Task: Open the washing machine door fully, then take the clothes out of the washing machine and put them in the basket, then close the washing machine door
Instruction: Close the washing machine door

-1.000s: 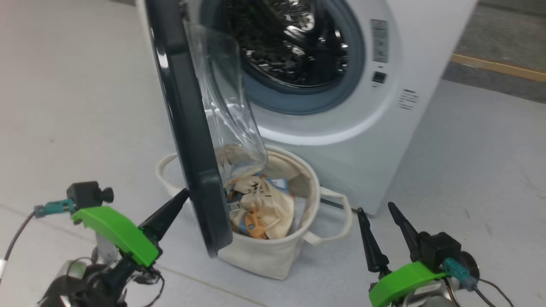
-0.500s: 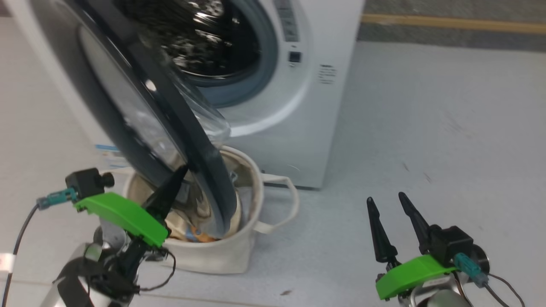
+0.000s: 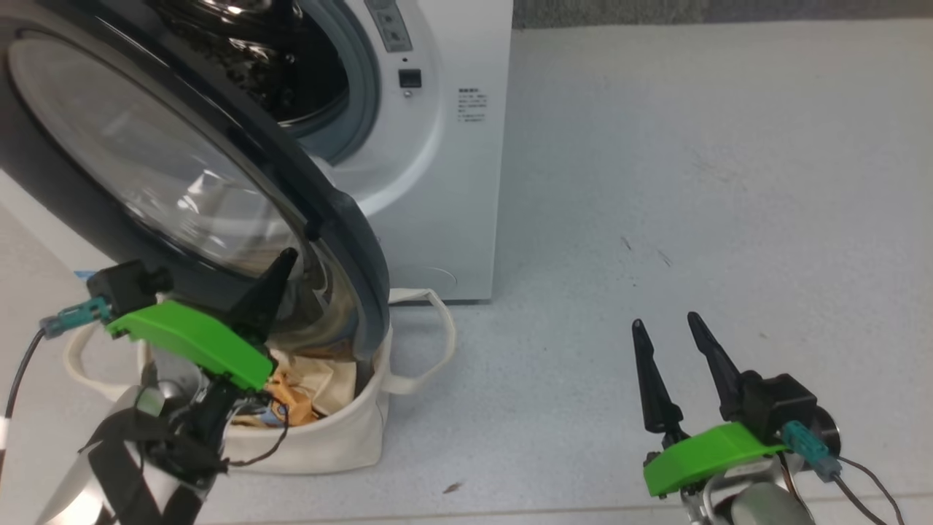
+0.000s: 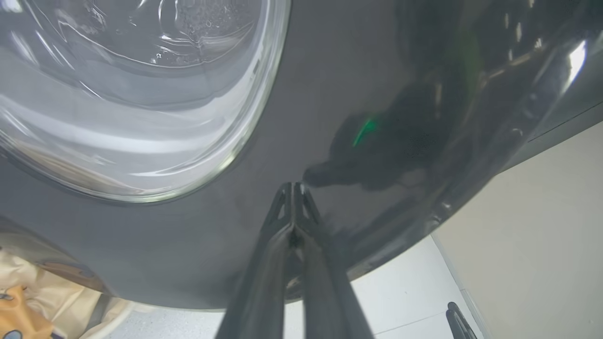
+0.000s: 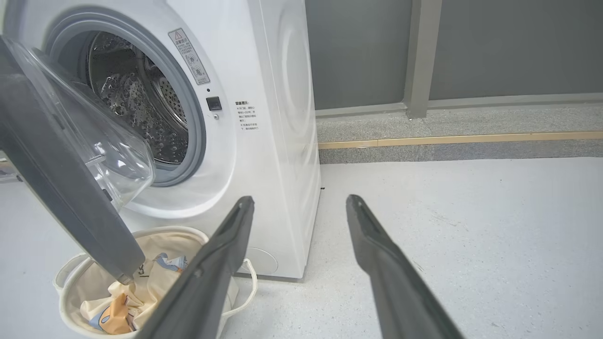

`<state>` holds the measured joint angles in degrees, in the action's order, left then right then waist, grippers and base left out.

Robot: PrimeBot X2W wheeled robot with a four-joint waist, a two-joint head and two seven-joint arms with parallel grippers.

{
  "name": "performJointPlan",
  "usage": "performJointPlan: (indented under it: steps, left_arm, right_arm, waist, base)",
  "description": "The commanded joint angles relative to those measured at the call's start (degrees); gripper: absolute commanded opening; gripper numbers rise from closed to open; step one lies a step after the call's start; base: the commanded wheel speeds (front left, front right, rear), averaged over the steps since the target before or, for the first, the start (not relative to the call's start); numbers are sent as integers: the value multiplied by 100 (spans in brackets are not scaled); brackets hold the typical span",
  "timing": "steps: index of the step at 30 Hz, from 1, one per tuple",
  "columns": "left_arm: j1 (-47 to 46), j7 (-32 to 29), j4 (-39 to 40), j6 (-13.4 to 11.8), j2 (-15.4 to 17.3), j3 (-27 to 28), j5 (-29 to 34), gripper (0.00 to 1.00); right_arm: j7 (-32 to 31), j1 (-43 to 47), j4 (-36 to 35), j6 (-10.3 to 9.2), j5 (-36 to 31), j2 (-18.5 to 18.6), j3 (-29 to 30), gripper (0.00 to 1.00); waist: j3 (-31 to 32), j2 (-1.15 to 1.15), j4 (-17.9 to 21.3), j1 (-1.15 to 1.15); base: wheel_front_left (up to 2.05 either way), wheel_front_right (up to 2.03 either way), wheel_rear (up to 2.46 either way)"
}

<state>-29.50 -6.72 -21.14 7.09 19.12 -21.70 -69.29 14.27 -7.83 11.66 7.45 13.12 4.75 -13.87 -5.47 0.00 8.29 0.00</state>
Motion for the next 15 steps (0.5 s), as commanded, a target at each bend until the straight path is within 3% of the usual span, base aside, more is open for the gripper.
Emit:
performJointPlan:
  steps: [1,2,3,4,8,15]
  left_arm:
    - [-264,134,117,39,316,194,-19,0]
    - [-259,218,96,39,356,168,-1,10]
    - [-249,292,66,39,400,134,28,96]
    - [-251,403,40,39,473,94,125,100]
    - [-180,1032,-111,39,790,-30,666,100]
    - [303,1980,-347,-102,1445,278,1346,100]
  right_arm:
    - [73,-150,-173,3,-37,-47,-114,100]
    - [73,-149,-172,3,-38,-43,-119,100]
    - [73,-147,-174,3,-39,-35,-119,100]
    - [73,-147,-178,3,-41,-27,-116,100]
    - [73,-130,-166,3,-48,6,-99,100]
    - [73,-62,-241,3,-57,25,-20,100]
  waist:
    - [72,0,-66,0]
    - [102,0,-93,0]
    - [133,0,-120,0]
    - [163,0,-148,0]
    - [344,0,-223,0]
    - [519,0,-250,0]
  base:
    - [0,0,0]
    - [0,0,0]
    - [0,0,0]
    - [0,0,0]
    - [0,0,0]
    - [0,0,0]
